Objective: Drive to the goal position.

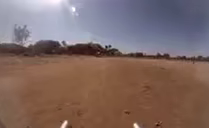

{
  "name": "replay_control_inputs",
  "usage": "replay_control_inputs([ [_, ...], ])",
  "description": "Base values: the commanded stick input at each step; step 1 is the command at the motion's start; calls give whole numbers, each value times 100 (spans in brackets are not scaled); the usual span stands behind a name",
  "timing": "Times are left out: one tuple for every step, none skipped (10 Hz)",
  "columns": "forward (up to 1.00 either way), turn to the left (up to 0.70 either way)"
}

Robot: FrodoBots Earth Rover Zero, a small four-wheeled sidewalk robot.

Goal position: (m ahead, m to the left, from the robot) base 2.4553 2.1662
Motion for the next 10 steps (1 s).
replay_control_inputs([
  [0, -45],
  [0, -45],
  [0, -45],
  [0, -45],
  [0, -45],
  [0, -45],
  [0, 0],
  [0, 0],
  [0, 0],
  [0, 0],
])
